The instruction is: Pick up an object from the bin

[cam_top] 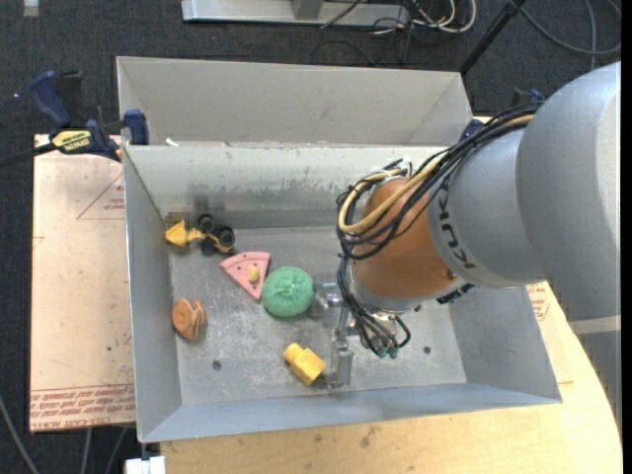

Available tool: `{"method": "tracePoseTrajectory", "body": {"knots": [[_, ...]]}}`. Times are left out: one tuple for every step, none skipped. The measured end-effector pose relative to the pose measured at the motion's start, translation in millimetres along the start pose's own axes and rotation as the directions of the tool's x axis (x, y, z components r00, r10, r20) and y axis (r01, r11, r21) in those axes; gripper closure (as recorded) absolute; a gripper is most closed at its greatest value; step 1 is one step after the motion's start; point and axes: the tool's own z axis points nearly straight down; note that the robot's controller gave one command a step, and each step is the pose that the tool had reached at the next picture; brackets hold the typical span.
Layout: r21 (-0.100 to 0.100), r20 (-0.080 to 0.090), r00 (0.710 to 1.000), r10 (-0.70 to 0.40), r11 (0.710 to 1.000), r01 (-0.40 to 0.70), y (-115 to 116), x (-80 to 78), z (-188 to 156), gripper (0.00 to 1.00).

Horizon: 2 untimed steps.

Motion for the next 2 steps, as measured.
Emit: {"method": "tracePoseTrajectory", "body": {"knots": [[-0.001, 0.001, 0.988, -0.157, 0.988, 0.157, 9.4, 9.4, -0.9, 0.00], [-0.001, 0.003, 1.000, 0.011, 1.000, -0.011, 14.7, 15.4, -0.7, 0.00]]}}
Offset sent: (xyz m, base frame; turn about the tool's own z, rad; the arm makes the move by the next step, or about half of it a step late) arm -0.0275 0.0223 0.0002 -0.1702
